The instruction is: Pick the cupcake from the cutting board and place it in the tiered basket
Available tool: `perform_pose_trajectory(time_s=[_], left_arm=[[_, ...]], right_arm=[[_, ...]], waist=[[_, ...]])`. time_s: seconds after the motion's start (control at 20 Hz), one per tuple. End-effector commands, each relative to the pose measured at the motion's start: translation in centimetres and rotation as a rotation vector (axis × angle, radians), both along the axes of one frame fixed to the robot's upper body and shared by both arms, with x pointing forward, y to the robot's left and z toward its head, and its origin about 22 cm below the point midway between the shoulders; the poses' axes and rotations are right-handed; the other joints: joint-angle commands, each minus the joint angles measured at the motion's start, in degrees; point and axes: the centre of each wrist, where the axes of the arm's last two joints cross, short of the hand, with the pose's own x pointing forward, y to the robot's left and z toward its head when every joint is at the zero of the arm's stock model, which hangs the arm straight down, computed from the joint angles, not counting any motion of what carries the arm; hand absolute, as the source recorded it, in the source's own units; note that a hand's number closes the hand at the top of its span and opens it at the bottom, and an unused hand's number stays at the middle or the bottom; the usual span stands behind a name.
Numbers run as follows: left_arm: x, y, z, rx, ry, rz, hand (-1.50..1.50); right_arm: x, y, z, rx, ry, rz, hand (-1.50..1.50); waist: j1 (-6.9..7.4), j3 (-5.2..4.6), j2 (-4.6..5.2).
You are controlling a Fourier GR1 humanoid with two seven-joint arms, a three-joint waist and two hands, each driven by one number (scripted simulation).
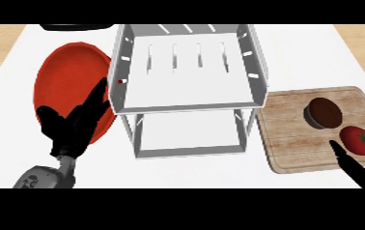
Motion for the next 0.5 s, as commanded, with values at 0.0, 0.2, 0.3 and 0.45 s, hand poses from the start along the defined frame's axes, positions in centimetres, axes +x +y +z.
perform_pose_trajectory(time_s=[0.0, 0.2, 0.3, 0.45], left_arm=[[1.0, -1.6, 0.4, -0.023, -0.006, -0.05, 0.0], [1.0, -0.9, 0.3, -0.009, -0.015, -0.038, 0.0], [1.6, -1.2, 1.3, 0.011, -0.03, -0.053, 0.0], [1.9, -2.3, 1.2, 0.003, -0.019, -0.075, 0.0]], right_arm=[[-2.7, 2.2, -0.7, -0.049, 0.124, -0.111, -1.5], [-6.8, -0.3, -1.8, -0.094, 0.334, -0.264, -1.5], [-8.1, -0.4, -2.3, -0.079, 0.408, -0.324, -1.5], [-8.1, -0.4, -1.1, -0.044, 0.465, -0.332, -1.5]], waist=[[1.6, -0.37, 0.47], [2.34, -0.75, 1.3], [2.92, -0.76, 1.65], [3.9, -0.87, 2.04]])
